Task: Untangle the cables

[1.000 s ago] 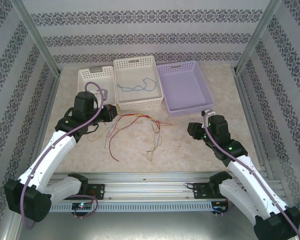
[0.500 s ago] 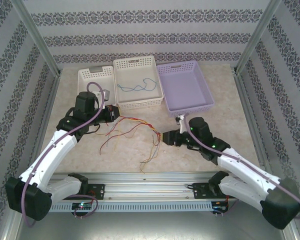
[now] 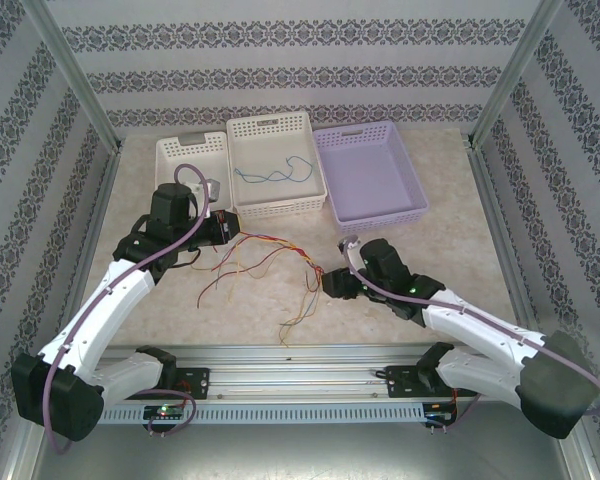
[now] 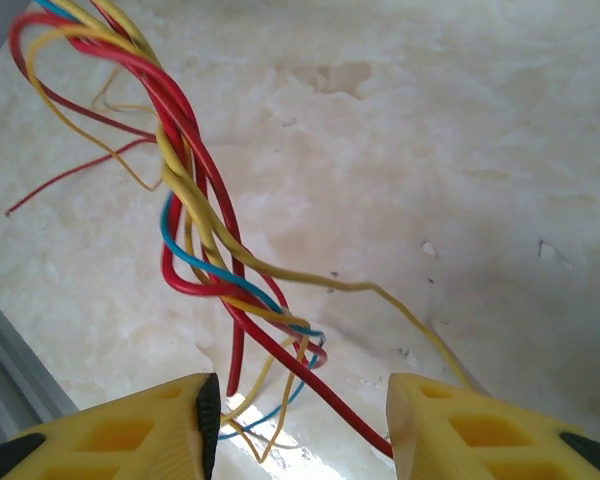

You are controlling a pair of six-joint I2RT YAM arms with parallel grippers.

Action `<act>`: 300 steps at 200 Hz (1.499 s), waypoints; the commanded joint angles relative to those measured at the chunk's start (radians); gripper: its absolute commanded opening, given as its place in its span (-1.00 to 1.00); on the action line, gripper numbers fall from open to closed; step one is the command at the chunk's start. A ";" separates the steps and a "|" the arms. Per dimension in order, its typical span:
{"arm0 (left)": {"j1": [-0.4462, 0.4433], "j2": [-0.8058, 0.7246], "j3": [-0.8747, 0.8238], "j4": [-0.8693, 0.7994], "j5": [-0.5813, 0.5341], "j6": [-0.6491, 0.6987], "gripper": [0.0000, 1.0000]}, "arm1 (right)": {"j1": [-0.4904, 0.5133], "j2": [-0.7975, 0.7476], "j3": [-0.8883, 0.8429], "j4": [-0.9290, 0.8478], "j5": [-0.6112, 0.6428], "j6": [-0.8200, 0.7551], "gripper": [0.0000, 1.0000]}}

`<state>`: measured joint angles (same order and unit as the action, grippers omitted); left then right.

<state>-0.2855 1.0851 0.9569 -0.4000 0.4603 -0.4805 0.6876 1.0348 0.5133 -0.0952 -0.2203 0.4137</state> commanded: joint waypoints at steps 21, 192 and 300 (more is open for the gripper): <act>0.011 -0.073 -0.035 0.163 0.149 -0.015 -1.00 | -0.030 -0.115 -0.107 0.120 -0.026 0.037 -0.12; 0.012 -0.083 -0.047 0.209 0.242 -0.010 -1.00 | -0.007 -0.072 -0.113 0.472 -0.355 0.084 -0.28; 0.011 -0.064 -0.032 0.177 0.215 -0.004 -1.00 | 0.027 -0.081 -0.123 0.430 -0.401 0.051 -0.65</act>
<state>-0.2855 1.0214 0.9127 -0.2386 0.6769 -0.4831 0.7033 0.9730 0.3798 0.3382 -0.5858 0.4923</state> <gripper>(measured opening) 0.090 0.224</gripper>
